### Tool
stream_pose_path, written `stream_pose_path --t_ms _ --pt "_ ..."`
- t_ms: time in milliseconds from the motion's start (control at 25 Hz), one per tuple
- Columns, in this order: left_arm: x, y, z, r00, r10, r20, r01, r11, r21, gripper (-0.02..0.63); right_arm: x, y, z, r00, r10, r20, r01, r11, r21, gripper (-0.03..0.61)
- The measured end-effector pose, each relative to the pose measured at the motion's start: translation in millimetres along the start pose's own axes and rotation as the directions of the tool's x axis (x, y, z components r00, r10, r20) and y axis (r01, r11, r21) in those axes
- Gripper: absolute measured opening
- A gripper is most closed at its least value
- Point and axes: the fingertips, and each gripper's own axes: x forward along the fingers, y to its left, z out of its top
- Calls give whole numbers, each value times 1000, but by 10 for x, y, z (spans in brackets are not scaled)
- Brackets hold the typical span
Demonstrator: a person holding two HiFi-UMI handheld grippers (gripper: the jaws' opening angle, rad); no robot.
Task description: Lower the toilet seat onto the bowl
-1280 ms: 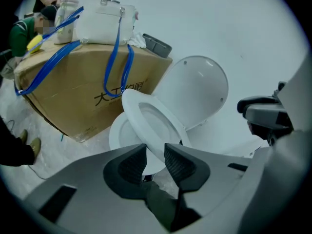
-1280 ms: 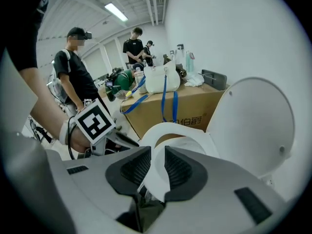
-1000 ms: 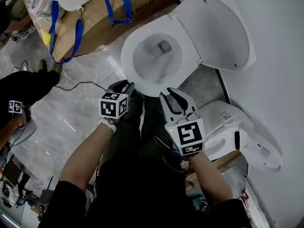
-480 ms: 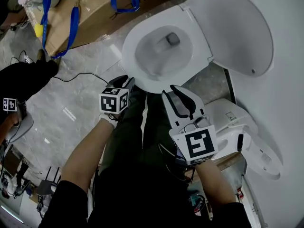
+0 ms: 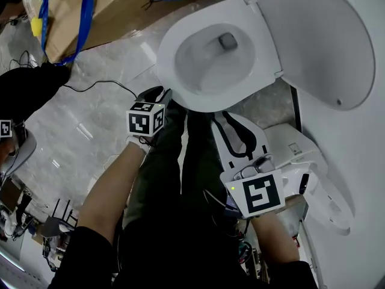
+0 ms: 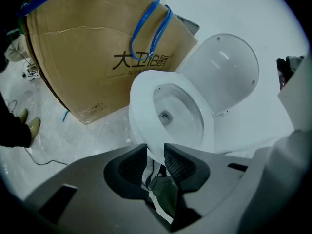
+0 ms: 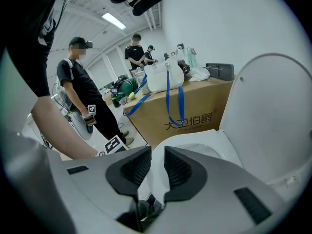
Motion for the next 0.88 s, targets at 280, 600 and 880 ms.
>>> stream_pose_path --t_ms 280,600,880 --pt "238 135 -60 999 42 -8 -42 999 -22 118 110 -93 -52 1000 -4 -4 4 1000 30 100" --pt "455 257 -120 996 83 -23 -84 996 -30 117 136 -192 -110 1000 -4 1 4 999 47 100" --pt "556 283 -143 995 97 -13 -97 994 -40 117 105 -250 -243 1000 -4 -9 4 998 62 100"
